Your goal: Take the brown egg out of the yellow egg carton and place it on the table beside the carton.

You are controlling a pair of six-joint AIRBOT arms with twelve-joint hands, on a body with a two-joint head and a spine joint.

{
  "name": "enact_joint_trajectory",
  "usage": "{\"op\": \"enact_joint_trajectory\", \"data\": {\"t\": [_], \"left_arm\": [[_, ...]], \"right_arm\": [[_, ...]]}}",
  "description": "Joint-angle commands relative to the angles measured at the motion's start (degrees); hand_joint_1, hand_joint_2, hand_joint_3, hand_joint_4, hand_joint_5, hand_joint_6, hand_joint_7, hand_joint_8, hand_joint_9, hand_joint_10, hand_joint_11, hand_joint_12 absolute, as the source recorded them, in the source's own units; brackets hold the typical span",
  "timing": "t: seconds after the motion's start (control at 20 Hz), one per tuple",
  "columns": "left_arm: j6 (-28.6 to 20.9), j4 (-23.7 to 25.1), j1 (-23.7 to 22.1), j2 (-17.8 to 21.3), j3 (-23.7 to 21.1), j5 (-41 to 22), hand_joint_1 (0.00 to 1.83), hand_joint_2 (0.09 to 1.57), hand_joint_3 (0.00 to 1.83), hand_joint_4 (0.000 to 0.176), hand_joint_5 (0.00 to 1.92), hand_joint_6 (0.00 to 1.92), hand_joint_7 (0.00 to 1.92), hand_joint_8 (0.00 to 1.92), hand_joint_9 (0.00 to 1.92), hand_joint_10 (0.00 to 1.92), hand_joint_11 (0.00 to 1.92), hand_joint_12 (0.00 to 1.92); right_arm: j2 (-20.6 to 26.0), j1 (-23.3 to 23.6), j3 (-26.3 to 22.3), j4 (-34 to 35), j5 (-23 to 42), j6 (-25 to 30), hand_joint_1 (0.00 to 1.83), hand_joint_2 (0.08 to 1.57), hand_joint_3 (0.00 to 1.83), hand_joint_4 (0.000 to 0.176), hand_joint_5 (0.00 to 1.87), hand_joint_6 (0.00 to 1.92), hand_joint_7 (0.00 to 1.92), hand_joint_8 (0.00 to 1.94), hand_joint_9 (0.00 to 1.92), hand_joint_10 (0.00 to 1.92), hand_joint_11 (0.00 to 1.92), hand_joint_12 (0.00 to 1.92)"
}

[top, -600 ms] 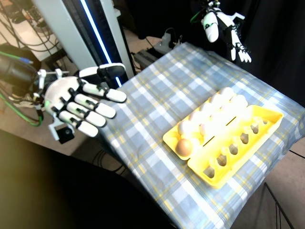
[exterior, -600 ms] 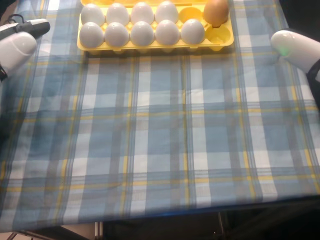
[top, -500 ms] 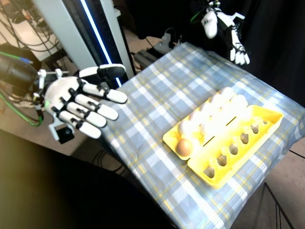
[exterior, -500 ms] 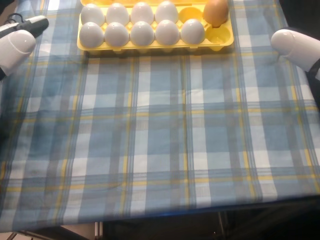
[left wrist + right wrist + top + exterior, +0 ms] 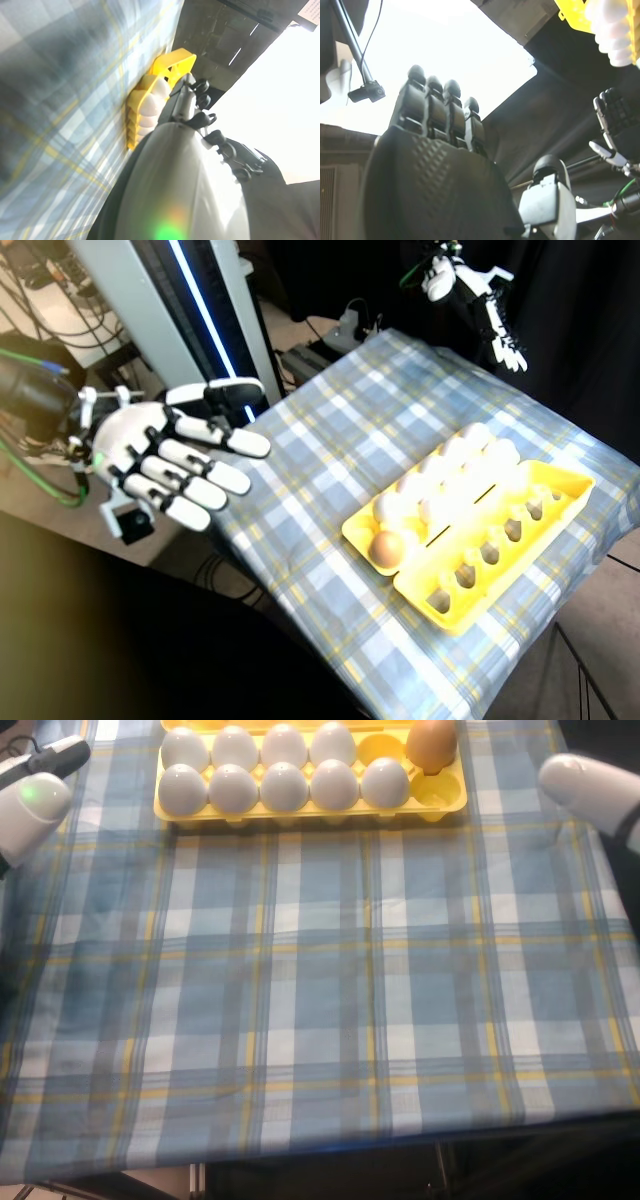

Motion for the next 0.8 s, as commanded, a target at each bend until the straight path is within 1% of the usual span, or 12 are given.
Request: {"op": "enact_joint_trajectory", "data": {"t": [0.0,0.15,0.2,0.25,0.35,0.4,0.45,0.55,0.6,0.65,0.7,0.75], "left_arm": [[-0.4,0.8,-0.5,-0.1,0.3,-6.9,0.0,1.01,0.0,0.03,0.31,0.01,0.22,0.0,0.11,0.0,0.0,0.0],[-0.4,0.8,-0.6,-0.2,0.3,-6.7,0.0,1.0,0.0,0.014,0.33,0.01,0.23,0.01,0.12,0.0,0.0,0.0],[-0.4,0.8,-0.6,-0.2,0.4,-6.6,0.0,1.0,0.0,0.021,0.32,0.01,0.23,0.0,0.12,0.0,0.0,0.0],[-0.4,0.8,-0.6,-0.2,0.4,-6.6,0.0,1.0,0.0,0.018,0.33,0.01,0.23,0.0,0.12,0.0,0.0,0.0],[-0.4,0.8,-0.6,-0.2,0.4,-6.5,0.0,1.0,0.0,0.016,0.34,0.01,0.24,0.01,0.12,0.0,0.0,0.0],[-0.4,0.8,-0.6,-0.3,0.4,-6.5,0.0,1.0,0.0,0.019,0.34,0.01,0.24,0.01,0.12,0.0,0.0,0.0],[-0.4,0.8,-0.6,-0.4,0.4,-6.4,0.0,1.0,0.0,0.017,0.34,0.01,0.25,0.01,0.12,0.0,0.0,0.0],[-0.4,0.8,-0.6,-0.5,0.5,-6.4,0.0,1.0,0.0,0.023,0.33,0.0,0.24,0.0,0.12,0.0,0.0,0.0],[-0.4,0.8,-0.6,-0.5,0.5,-6.4,0.0,1.01,0.0,0.023,0.33,0.0,0.24,0.0,0.12,0.0,0.0,0.0],[-0.4,0.8,-0.6,-0.5,0.5,-6.4,0.0,1.01,0.0,0.022,0.33,0.0,0.24,0.0,0.12,0.0,0.0,0.0],[-0.4,0.8,-0.6,-0.5,0.5,-6.3,0.0,1.01,0.0,0.02,0.33,0.0,0.24,0.0,0.11,0.0,0.0,0.0],[-0.4,0.8,-0.6,-0.6,0.5,-6.3,0.0,1.01,0.0,0.022,0.34,0.01,0.24,0.0,0.12,0.0,0.0,0.0]], "right_arm": [[0.1,1.2,0.6,-2.6,3.4,0.2,0.09,0.88,0.0,0.106,0.07,0.0,0.2,0.01,0.08,0.01,0.03,0.09],[-0.6,5.4,3.7,-4.4,-2.8,0.2,0.23,0.88,0.0,0.089,0.0,0.0,0.24,0.02,0.12,0.02,0.07,0.11],[-1.3,7.0,5.4,-4.9,-5.6,0.7,0.26,0.88,0.0,0.091,0.01,0.0,0.24,0.01,0.13,0.02,0.1,0.12],[-2.2,8.4,7.3,-5.6,-8.1,2.4,0.26,0.87,0.0,0.102,0.02,0.01,0.24,0.01,0.13,0.02,0.11,0.12],[-4.1,10.7,11.1,-7.1,-12.7,6.1,0.33,0.88,0.0,0.108,0.04,0.01,0.26,0.01,0.16,0.02,0.12,0.13],[-5.1,11.9,13.1,-7.7,-15.2,7.5,0.38,0.87,0.0,0.104,0.05,0.01,0.29,0.02,0.17,0.02,0.11,0.12],[-6.0,13.3,14.9,-8.4,-18.0,8.0,0.4,0.86,0.0,0.096,0.09,0.01,0.33,0.01,0.19,0.01,0.13,0.13],[-7.5,16.2,17.8,-10.3,-23.6,7.7,0.37,0.86,0.0,0.067,0.18,0.01,0.29,0.0,0.18,0.0,0.06,0.13],[-8.3,17.7,19.4,-11.1,-27.1,7.1,0.33,0.86,0.0,0.072,0.22,0.01,0.24,0.0,0.12,0.0,0.01,0.03],[-9.2,18.6,20.7,-11.6,-29.4,6.7,0.31,0.87,0.0,0.042,0.29,0.01,0.26,0.0,0.12,0.0,0.0,0.0],[-10.0,19.2,21.9,-12.0,-31.3,6.6,0.32,0.88,0.0,0.025,0.32,0.02,0.29,0.01,0.12,0.0,0.0,0.0],[-10.5,19.5,22.7,-12.2,-32.4,6.5,0.33,0.89,0.0,0.021,0.35,0.01,0.32,0.01,0.12,0.0,0.0,0.0]]}}
